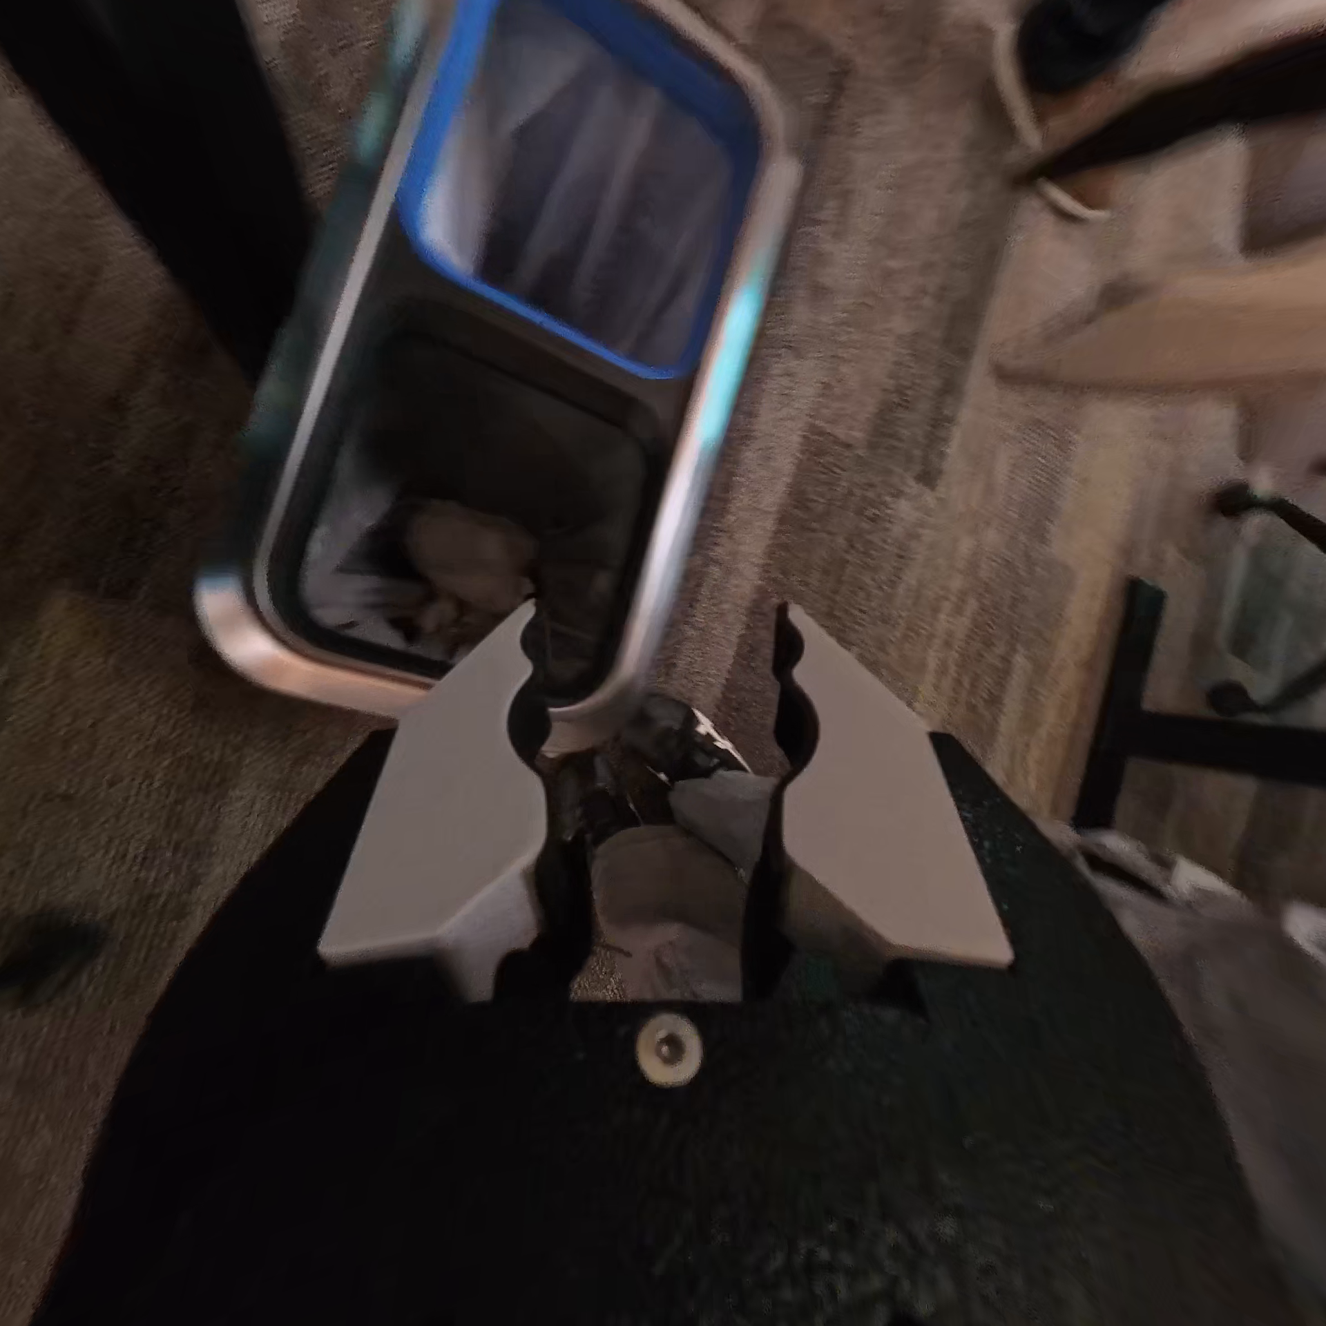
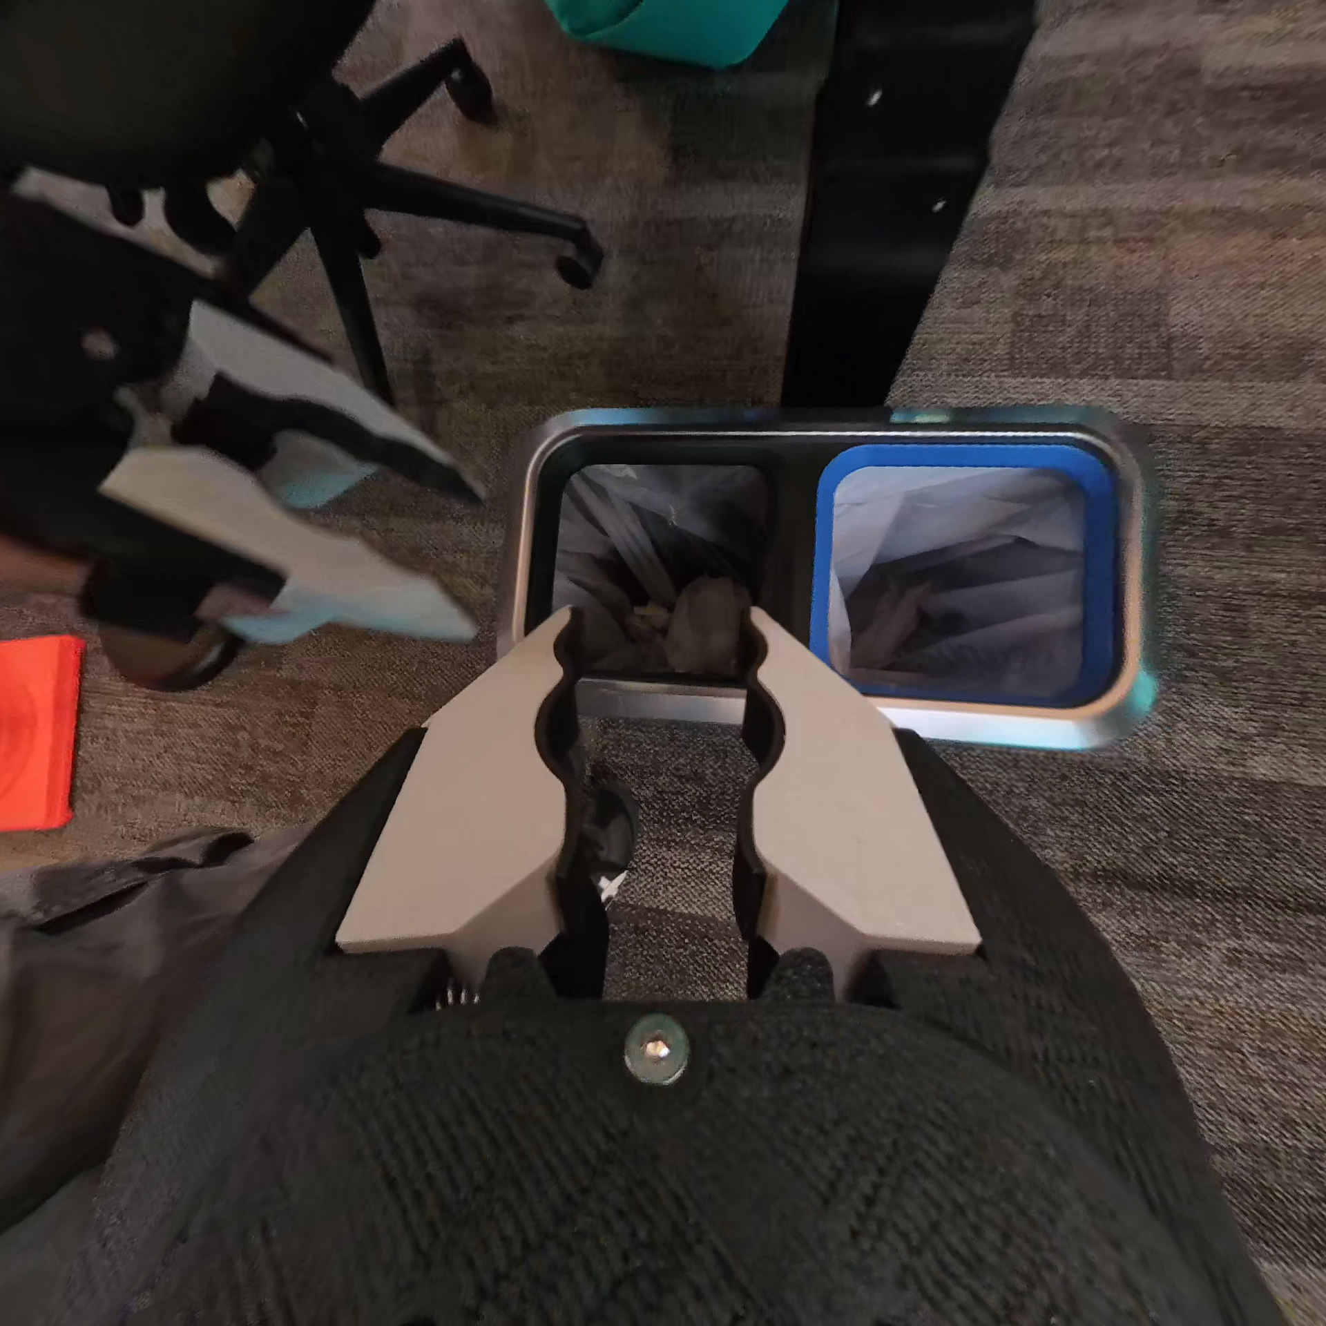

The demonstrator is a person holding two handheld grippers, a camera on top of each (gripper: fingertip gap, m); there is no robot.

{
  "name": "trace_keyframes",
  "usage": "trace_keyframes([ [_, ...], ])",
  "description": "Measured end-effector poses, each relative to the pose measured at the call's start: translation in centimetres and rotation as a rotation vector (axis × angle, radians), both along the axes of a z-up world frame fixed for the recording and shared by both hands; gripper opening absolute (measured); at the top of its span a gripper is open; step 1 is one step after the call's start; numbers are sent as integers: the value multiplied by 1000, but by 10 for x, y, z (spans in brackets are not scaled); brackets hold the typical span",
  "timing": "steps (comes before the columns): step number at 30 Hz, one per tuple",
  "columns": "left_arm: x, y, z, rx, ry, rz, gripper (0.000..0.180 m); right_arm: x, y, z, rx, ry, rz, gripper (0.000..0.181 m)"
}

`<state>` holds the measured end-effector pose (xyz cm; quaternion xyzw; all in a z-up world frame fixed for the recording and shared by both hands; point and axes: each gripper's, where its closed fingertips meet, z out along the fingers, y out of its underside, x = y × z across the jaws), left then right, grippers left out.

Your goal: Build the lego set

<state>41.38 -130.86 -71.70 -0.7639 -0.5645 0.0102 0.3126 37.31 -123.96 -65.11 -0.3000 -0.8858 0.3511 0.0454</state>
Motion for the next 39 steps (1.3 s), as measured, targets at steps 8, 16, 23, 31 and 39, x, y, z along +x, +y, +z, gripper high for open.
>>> trace_keyframes([
  [8,22,104,259,234,521,-479,56,-16,58,197,-118,251,-145,41],
  [16,-43,119,492,316,923,-514,61,-26,134,431,-311,622,-507,48],
  [23,-41,162,580,463,1109,-563,51,49,231,531,-186,962,-786,46],
  [31,-47,245,621,617,1146,-639,41,130,362,565,-14,1139,-1104,41],
  [39,-117,312,681,593,1405,-406,64,163,488,627,85,1373,-1172,61],
])
